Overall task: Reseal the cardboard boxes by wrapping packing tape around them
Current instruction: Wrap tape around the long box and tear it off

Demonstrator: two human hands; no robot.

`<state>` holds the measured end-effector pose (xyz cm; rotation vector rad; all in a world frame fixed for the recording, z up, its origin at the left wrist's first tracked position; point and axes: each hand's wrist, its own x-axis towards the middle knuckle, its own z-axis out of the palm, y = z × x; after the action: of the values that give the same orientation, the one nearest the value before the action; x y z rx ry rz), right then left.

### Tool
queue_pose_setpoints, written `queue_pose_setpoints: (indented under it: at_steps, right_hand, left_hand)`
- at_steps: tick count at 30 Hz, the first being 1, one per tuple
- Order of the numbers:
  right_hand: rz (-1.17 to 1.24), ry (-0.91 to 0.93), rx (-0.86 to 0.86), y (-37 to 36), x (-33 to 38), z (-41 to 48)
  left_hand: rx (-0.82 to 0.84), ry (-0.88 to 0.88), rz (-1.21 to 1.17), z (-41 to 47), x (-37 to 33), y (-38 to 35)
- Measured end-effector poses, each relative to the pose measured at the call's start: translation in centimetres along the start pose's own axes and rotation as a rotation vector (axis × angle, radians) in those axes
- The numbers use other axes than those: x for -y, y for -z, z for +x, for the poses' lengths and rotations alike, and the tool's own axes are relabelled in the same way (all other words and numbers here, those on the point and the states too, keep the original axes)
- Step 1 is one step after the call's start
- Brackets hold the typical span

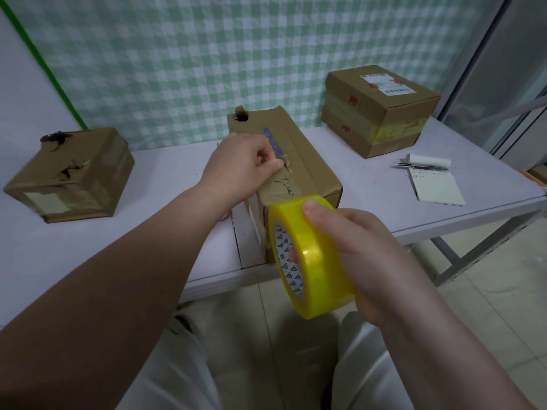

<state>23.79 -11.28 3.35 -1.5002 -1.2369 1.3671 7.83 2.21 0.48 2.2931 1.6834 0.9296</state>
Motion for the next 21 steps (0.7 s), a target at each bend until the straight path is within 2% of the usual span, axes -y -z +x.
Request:
queue_pose_setpoints:
  at_steps: [5, 7, 10, 12, 14, 16, 18, 21]
  right_hand:
    - [0.001, 0.004, -0.024, -0.4, -0.2, -0.2]
    - [-0.008, 0.018, -0.034, -0.5, -0.1, -0.1]
    - [-0.001, 0.033, -0.034, -0.7, 0.0, -0.2]
    - [0.003, 0.036, -0.028, -0.8, 0.0, -0.3]
    - [-0.009, 0.042, -0.028, -0.7, -0.1, -0.3]
    - [-0.009, 0.042, -0.027, -0.5, -0.3, -0.1]
    - [-0.015, 0.047, -0.025, -0.4, -0.4, 0.2]
    - [-0.024, 0.056, -0.014, -0.3, -0.5, 0.4]
  left_hand:
    - [-0.014, 0.137, -0.117, 0.6, 1.1, 0.7]
    - [0.011, 0.121, -0.062, 0.6, 1.1, 0.4]
    - [-0.09, 0.093, 0.021, 0.3, 0.4, 0.0]
    - [-0.127, 0.011, 0.029, -0.6, -0.2, 0.6]
    - [-0.002, -0.116, -0.081, -2.0, -0.8, 2.0]
    - [0.274, -0.211, -0.145, -3.5, -1.2, 3.1]
    - [0.519, -0.272, 0.006, -4.4, -1.0, 3.1]
    - [0.579, -0.358, 0.246, -4.2, -0.1, 2.7]
